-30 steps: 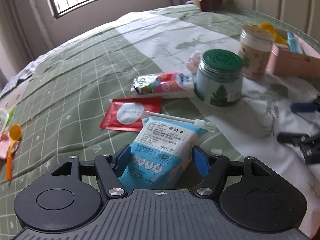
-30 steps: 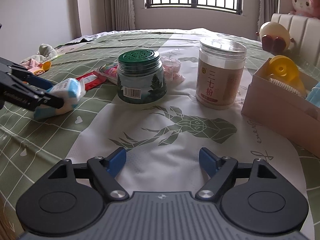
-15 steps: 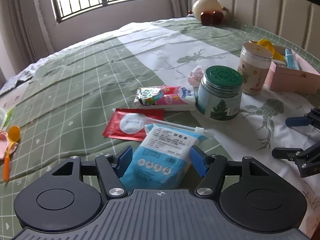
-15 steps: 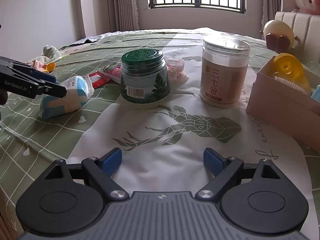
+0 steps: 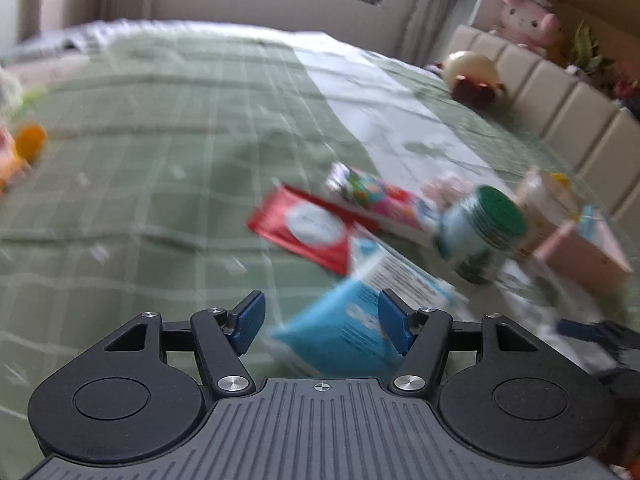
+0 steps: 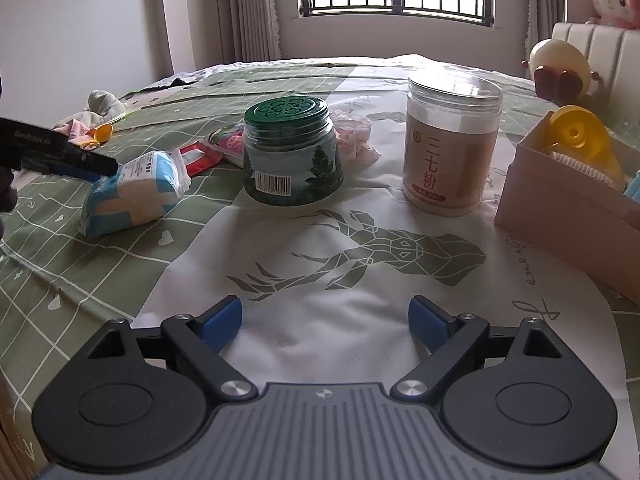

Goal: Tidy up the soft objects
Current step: 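Grasp the blue wet-wipes pack with the left gripper and lift it, then grasp the red tea sachet with the right gripper while the left gripper holds the wipes pack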

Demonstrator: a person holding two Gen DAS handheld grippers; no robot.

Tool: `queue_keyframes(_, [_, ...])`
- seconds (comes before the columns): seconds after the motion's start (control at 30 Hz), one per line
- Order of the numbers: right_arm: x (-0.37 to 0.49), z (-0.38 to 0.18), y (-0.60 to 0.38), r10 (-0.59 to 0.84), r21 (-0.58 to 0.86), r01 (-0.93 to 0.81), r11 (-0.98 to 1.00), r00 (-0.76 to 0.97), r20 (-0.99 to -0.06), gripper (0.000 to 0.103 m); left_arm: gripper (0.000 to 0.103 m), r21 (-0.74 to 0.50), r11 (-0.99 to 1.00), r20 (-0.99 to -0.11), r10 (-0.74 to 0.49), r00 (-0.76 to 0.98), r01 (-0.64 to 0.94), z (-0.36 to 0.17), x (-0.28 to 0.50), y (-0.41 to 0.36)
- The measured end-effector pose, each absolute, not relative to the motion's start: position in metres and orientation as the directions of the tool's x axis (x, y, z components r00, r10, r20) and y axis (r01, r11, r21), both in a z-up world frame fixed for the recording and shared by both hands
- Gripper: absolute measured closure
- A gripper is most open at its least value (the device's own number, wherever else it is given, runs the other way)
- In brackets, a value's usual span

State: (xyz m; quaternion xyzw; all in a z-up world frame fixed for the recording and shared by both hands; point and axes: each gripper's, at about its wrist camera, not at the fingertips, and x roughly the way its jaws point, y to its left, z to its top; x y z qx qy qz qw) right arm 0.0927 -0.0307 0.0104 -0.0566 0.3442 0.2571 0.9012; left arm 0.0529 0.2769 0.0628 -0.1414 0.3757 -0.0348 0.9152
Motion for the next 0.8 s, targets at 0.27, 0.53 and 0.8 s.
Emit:
queue_keyframes(0.27, [0.093,0.01,-0.028,0.419,0.062,-0.507,0.859,0.629,-0.655,0.01,0.036,-0.128,0.981,-0.676,-0.194,0.711,0.146,0.074,0.036,0.227])
queue_keyframes(0.53, [0.098,0.01,-0.028,0.444,0.09,-0.542,0.836,0.569,-0.692,0.0,0.034,-0.001,0.999,-0.742,-0.037,0.669,0.054,0.058,0.066,0.206])
queue_keyframes(0.8, [0.097,0.014,-0.019,0.437,0.03,-0.612,0.79,0.529,-0.728,0.0,0.044,-0.124,0.992,-0.745,-0.117,0.656,0.036,0.048,0.069,0.215])
